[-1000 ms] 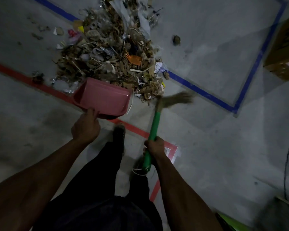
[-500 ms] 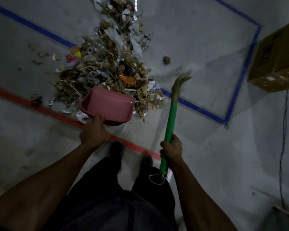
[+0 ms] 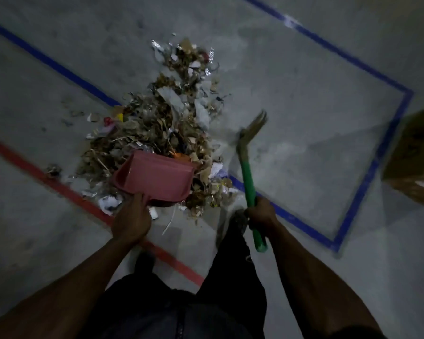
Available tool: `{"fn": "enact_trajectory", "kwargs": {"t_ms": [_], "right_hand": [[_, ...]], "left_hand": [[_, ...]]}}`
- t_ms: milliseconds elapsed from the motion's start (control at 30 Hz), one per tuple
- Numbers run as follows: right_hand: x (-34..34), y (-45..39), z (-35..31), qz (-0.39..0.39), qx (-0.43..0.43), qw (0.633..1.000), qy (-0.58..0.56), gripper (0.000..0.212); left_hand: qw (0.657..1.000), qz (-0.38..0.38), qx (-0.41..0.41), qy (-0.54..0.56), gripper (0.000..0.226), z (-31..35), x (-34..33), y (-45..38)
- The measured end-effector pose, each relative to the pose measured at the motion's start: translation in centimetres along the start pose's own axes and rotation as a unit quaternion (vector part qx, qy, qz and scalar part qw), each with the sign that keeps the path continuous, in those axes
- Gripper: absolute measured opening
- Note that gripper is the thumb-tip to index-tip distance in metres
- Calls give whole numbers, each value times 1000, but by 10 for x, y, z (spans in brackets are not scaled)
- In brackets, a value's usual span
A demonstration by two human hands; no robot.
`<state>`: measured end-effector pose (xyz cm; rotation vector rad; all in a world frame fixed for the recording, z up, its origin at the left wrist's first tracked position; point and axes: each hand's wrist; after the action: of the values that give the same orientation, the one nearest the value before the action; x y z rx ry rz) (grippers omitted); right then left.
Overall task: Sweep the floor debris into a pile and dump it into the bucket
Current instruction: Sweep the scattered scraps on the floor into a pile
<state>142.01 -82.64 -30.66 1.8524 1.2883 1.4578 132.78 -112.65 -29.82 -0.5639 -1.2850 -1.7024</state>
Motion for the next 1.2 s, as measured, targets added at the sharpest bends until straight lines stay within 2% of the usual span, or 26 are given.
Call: {"fn": "enact_trajectory", "kwargs": {"t_ms": [133,200,300,500,633,733,833,933,1033,1133,1200], "right_hand": [[67,-12,7,-62,71,990,101,35],[103,-6,9,-68,84,987,118,47],[151,-15,-2,-69,79,988,111,62],[242,-68,-66,-52,87,990,93,63],[295,-129,-130,-48,99,987,114,64],[324,-186,-191,-61,115,979,156,56],[350,-233,-258,-76,128,969,195,62],[376,-264,-322,-85,152,957,232,67],[397,-293,-388,-88,176,938,286,58],[411,-334,-450,-90,198,920,325,51],[416,-363,-490,-98,204,916,330,44]], "left_hand": [[998,4,43,35,30,72,-8,-18],[998,6,45,41,31,109,-7,-29],[998,4,41,40,37,162,-2,-48],[996,11,56,73,34,245,9,-112],[991,30,93,90,42,300,4,-167],[985,39,116,123,36,332,-4,-220],[979,48,128,153,25,363,0,-269],[972,55,160,163,26,397,19,-302],[968,71,179,162,32,425,41,-323],[959,94,193,185,28,439,48,-347],[951,101,209,204,35,443,46,-369]]}}
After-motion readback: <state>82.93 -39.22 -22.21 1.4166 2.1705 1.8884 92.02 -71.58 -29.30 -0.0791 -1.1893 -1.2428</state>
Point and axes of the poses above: each hand's wrist, its own y-axis away from the middle knuckle, its own x-axis out of the back of the hand, z = x × y, and after that the axes turned 4 degrees about y, right-handed
